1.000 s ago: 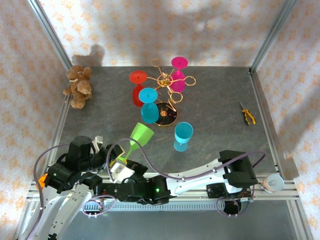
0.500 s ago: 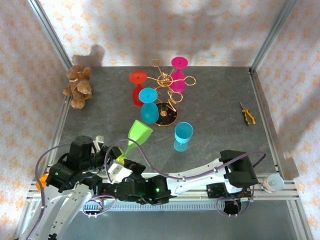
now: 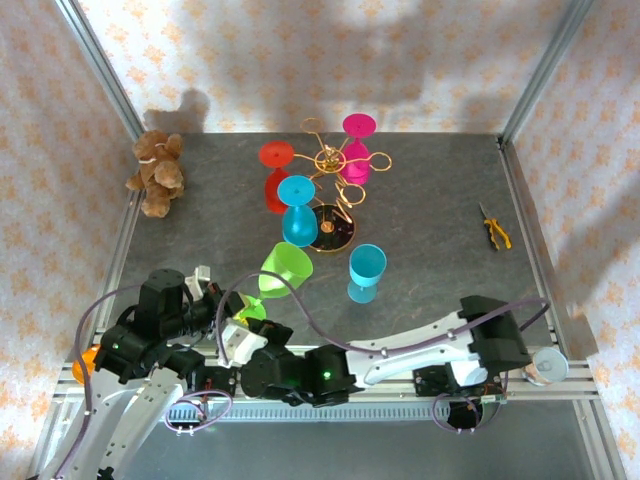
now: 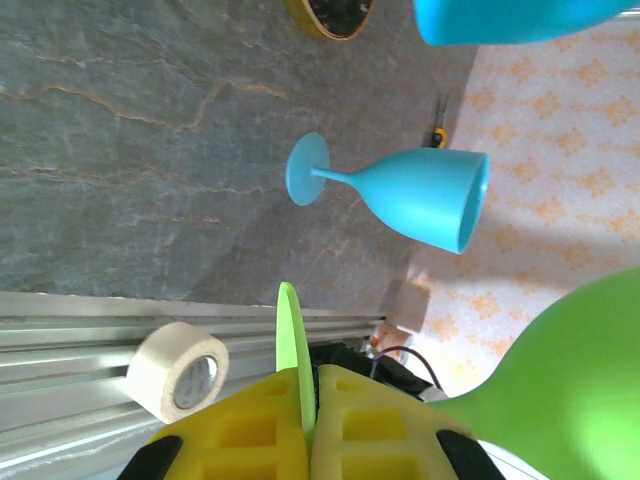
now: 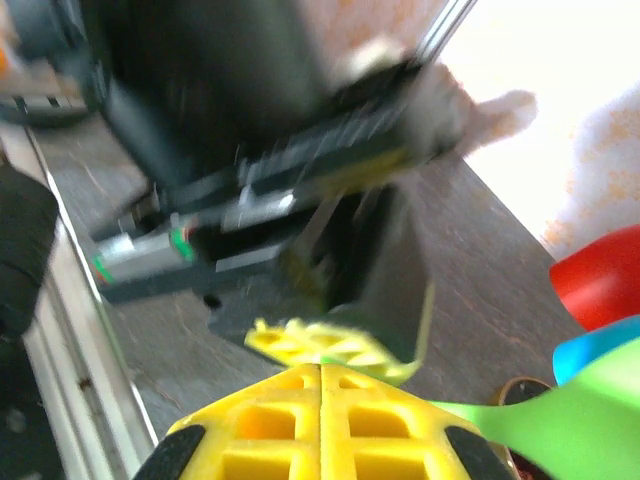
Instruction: Take the wine glass off the wine glass rack
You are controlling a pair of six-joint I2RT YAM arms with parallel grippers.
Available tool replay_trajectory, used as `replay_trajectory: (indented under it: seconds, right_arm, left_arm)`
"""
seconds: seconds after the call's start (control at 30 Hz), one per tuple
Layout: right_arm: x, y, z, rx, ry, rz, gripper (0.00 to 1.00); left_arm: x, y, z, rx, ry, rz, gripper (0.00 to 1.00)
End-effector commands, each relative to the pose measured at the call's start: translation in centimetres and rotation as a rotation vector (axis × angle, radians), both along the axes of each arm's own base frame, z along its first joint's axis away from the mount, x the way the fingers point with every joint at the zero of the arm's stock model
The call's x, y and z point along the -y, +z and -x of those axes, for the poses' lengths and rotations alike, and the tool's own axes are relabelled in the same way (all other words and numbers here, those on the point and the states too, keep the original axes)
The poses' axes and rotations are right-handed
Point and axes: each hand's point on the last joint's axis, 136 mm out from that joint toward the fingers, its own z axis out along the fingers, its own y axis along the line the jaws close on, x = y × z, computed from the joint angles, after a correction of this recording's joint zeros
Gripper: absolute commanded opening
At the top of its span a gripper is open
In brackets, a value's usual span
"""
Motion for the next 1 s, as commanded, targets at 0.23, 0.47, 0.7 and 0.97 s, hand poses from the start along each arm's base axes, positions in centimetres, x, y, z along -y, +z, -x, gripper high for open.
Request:
replay_trajectory:
  seconds: [0.23,0.47,0.7,0.97]
  right_arm:
    - [1.9,5.7,0.7,-0.197,-0.018,-0.192,0.14]
    - [5.1,7.4,1.4,-0.379,-0.020,-0.219,0.27]
    - [9.9,11.3,1.1,-0.546,-0.055,-0.344,0.34]
    - [15.2,11.3,-1.7,-0.849,-0.097,-0.558,0.51]
  left_arm:
    - [0.3,1.1,-2.1,0.171,0.018,0.040,0.00]
    - [0.3,0.8,-2.5,0.215,0.013,0.028,0.00]
    - [0.1,0.4,-2.9,0.265,0.028,0.021,0.00]
    - [0.4,0.8,-3.2,0.329,0.033,0.075,0.00]
